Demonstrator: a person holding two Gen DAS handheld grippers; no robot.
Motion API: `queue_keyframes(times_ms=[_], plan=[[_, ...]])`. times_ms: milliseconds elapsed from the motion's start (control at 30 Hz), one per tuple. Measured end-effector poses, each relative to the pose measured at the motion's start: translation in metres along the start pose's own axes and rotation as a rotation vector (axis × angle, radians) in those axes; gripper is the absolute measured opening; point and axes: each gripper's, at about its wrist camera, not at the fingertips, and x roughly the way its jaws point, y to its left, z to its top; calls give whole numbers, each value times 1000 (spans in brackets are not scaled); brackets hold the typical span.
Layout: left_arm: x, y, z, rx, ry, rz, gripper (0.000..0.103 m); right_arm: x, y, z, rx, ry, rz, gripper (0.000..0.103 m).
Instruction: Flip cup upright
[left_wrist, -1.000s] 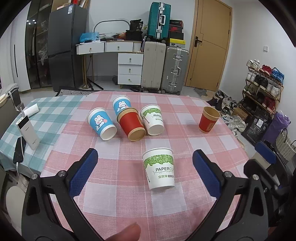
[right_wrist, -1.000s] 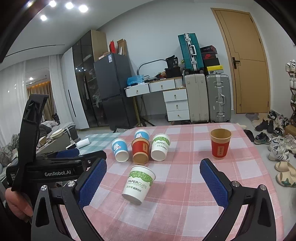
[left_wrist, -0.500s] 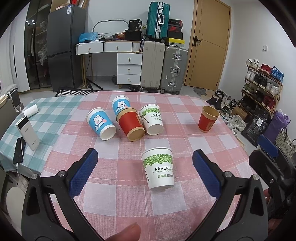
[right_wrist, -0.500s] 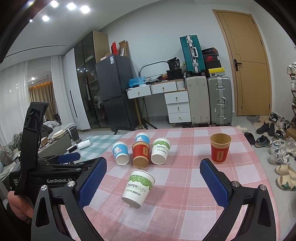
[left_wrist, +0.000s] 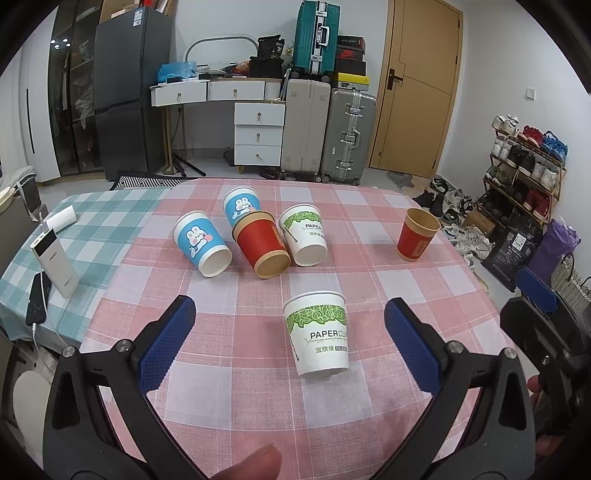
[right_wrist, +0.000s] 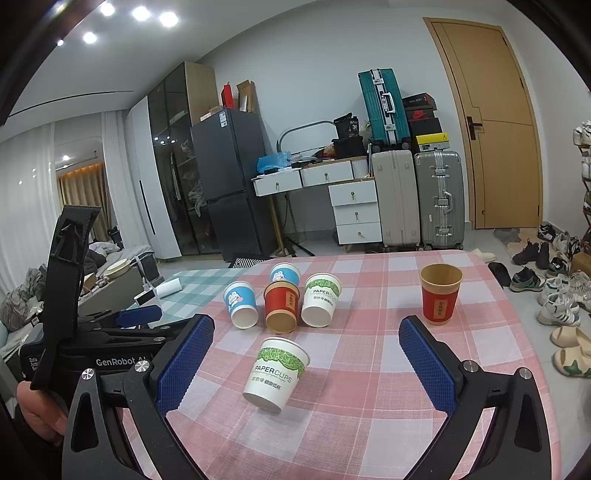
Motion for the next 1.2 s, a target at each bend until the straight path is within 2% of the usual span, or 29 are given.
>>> queue_keyframes(times_ms=[900, 1200], plan=[[13, -2, -4, 7, 15, 8, 102, 5, -13, -8, 33, 25, -6, 103], [44, -6, -6, 17, 73, 3, 102, 16, -28, -14, 62, 39, -12, 103]])
